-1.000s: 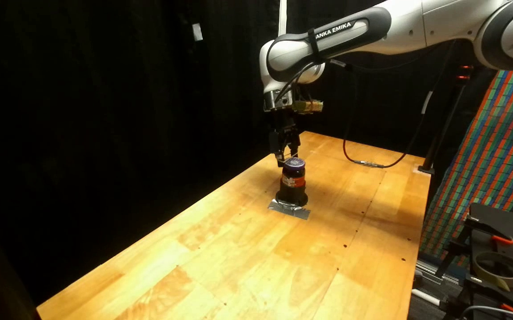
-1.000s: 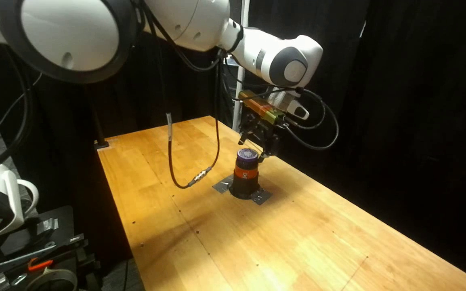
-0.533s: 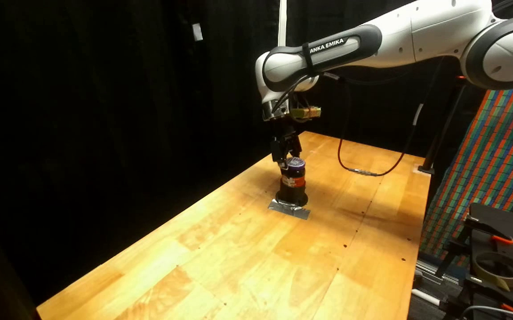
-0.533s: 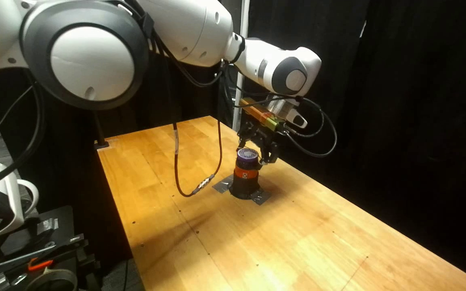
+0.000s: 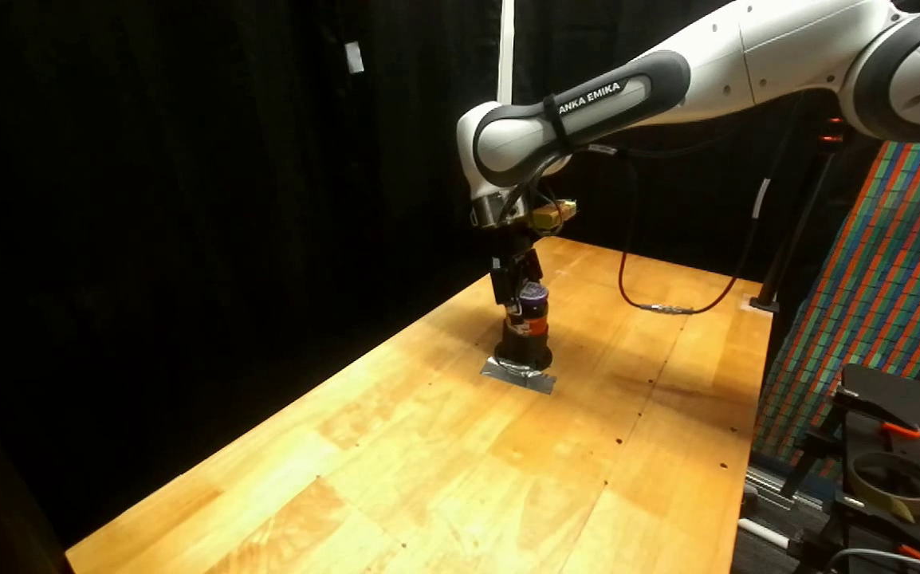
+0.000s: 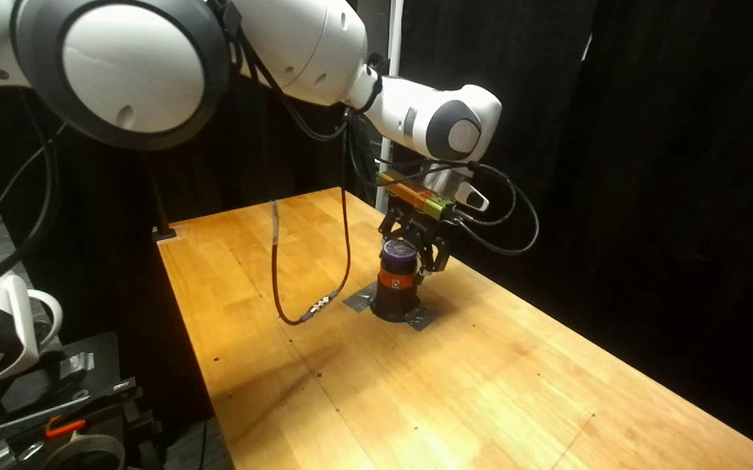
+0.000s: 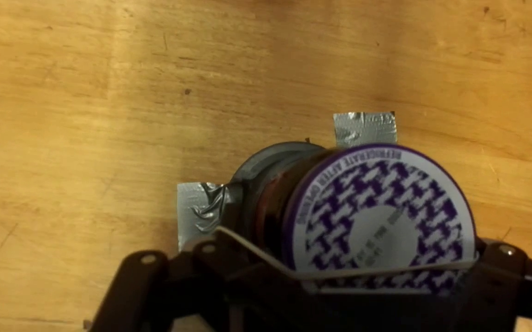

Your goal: Put the rubber band around the brown cup

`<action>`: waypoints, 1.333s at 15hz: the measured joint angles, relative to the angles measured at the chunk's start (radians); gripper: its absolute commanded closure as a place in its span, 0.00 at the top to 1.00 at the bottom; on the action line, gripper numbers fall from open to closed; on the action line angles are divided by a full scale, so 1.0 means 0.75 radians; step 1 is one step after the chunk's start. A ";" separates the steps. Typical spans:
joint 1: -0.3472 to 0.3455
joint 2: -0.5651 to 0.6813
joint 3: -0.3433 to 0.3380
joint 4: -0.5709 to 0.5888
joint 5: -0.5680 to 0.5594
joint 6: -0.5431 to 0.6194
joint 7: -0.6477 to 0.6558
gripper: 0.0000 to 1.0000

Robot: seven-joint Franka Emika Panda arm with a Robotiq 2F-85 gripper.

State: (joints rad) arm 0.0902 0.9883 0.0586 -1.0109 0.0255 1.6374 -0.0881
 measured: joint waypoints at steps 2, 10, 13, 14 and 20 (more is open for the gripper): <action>0.020 -0.066 -0.011 -0.119 -0.024 0.151 0.032 1.00; 0.065 -0.360 -0.032 -0.616 -0.081 0.584 0.229 1.00; 0.075 -0.469 -0.036 -0.806 -0.084 0.712 0.289 1.00; 0.080 -0.505 -0.038 -0.870 -0.085 0.757 0.309 1.00; 0.116 -0.718 -0.046 -1.265 -0.146 1.008 0.436 0.74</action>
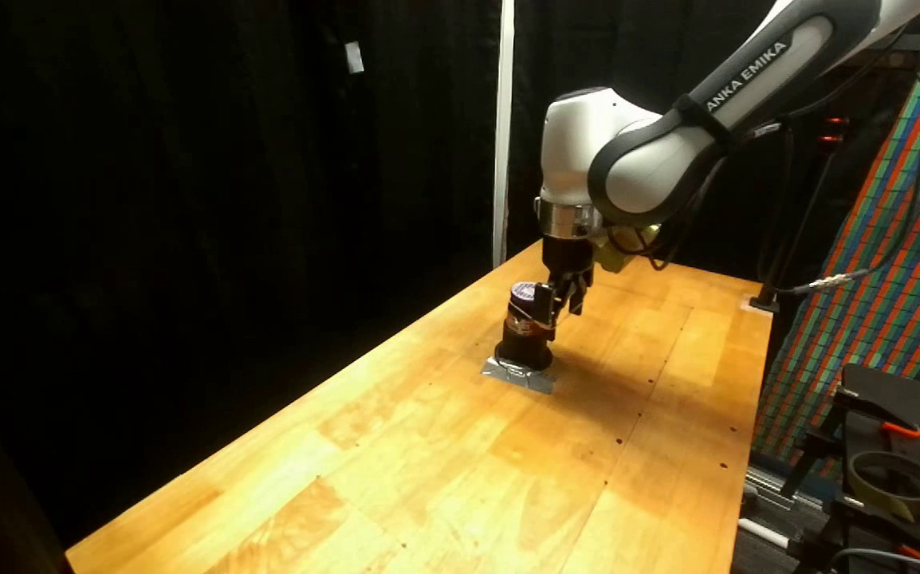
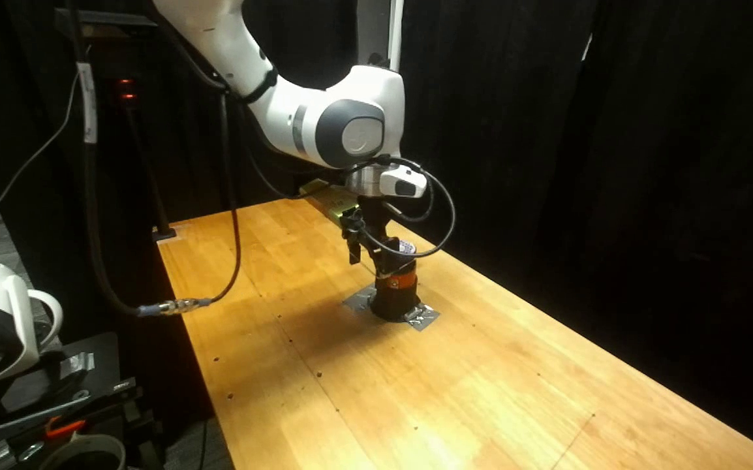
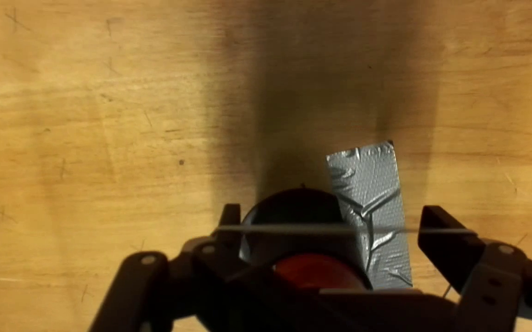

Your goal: Put the rubber band around the brown cup

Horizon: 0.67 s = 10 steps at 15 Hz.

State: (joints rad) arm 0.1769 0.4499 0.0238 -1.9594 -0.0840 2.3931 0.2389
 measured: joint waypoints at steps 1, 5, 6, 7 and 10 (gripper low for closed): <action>0.008 -0.035 -0.003 -0.067 -0.023 0.060 0.030 0.68; 0.095 -0.153 -0.101 -0.345 -0.269 0.450 0.283 0.35; 0.137 -0.172 -0.157 -0.409 -0.374 0.560 0.380 0.28; 0.200 -0.185 -0.241 -0.465 -0.492 0.664 0.490 0.19; 0.432 -0.187 -0.556 -0.523 -0.850 0.862 0.811 0.12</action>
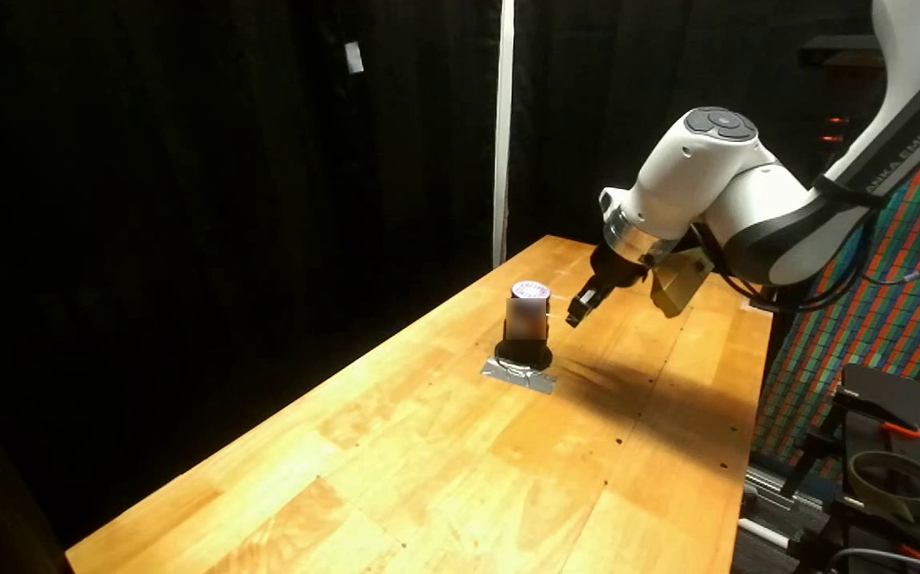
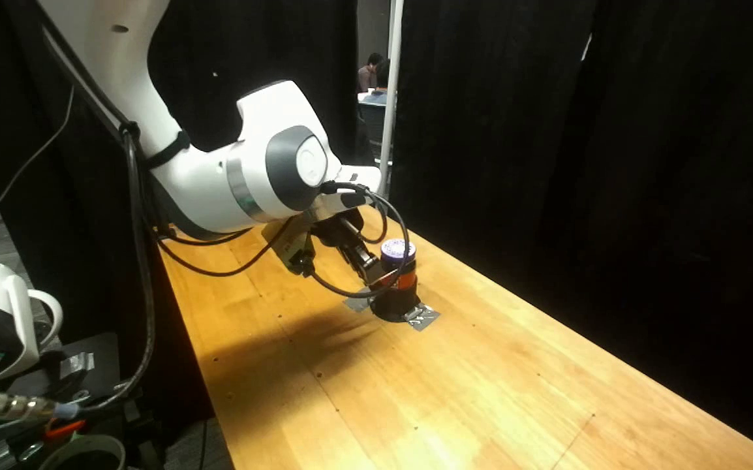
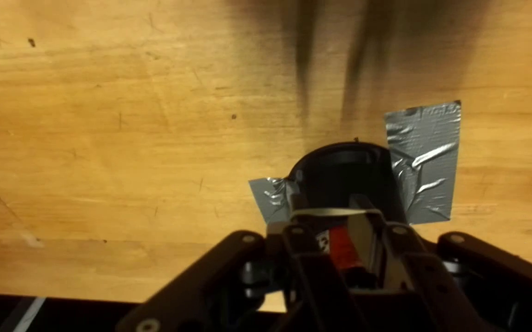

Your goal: Put the rubber band around the brown cup

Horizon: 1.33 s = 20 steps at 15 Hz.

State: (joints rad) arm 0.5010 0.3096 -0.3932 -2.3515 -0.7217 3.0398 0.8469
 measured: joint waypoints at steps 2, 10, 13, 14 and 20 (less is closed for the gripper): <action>0.165 0.017 -0.214 0.007 -0.223 0.073 0.208 0.12; 0.896 0.361 -0.910 0.045 -0.555 0.408 0.852 0.13; 1.180 0.576 -1.132 0.028 -0.380 0.488 0.894 0.12; 1.265 0.645 -1.179 0.011 -0.306 0.489 0.894 0.12; 1.587 1.070 -1.231 -0.159 0.079 0.514 0.950 0.12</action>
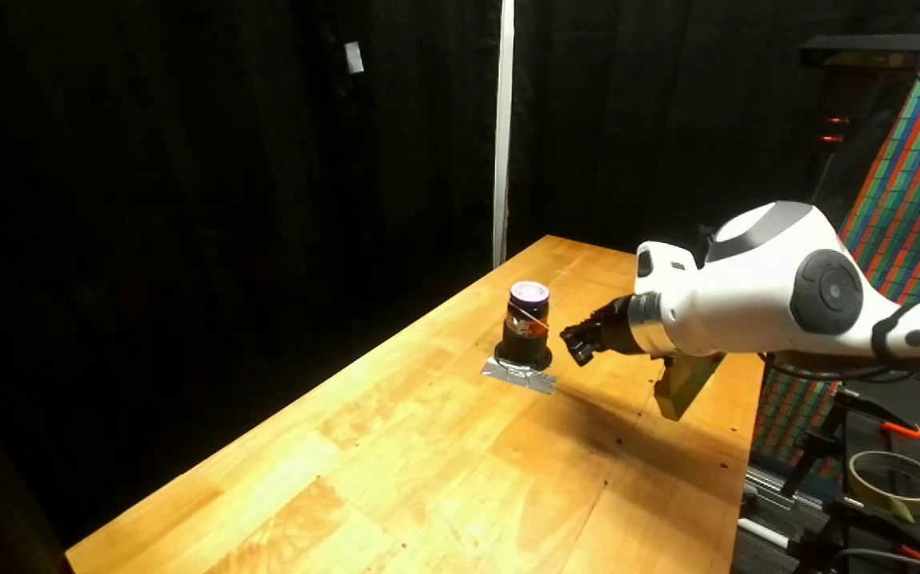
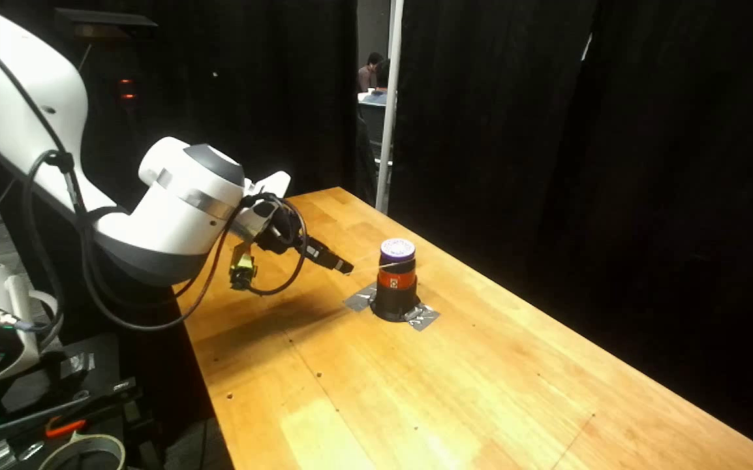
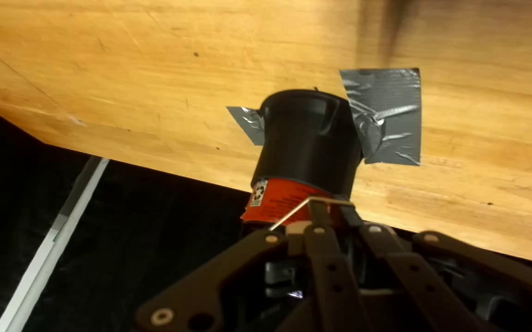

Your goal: Put the rubber band around the brown cup

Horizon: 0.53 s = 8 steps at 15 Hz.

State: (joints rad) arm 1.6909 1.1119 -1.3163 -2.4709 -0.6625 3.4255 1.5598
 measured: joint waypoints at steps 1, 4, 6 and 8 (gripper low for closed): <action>0.032 0.070 0.008 -0.022 0.070 0.006 0.023 0.12; 0.117 0.275 0.059 -0.066 0.376 0.006 0.069 0.11; 0.163 0.398 0.110 -0.081 0.610 0.004 0.075 0.10; 0.205 0.508 0.165 -0.088 0.837 -0.006 0.072 0.10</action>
State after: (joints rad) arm 1.8445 1.4928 -1.1923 -2.5369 -0.0346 3.4208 1.6137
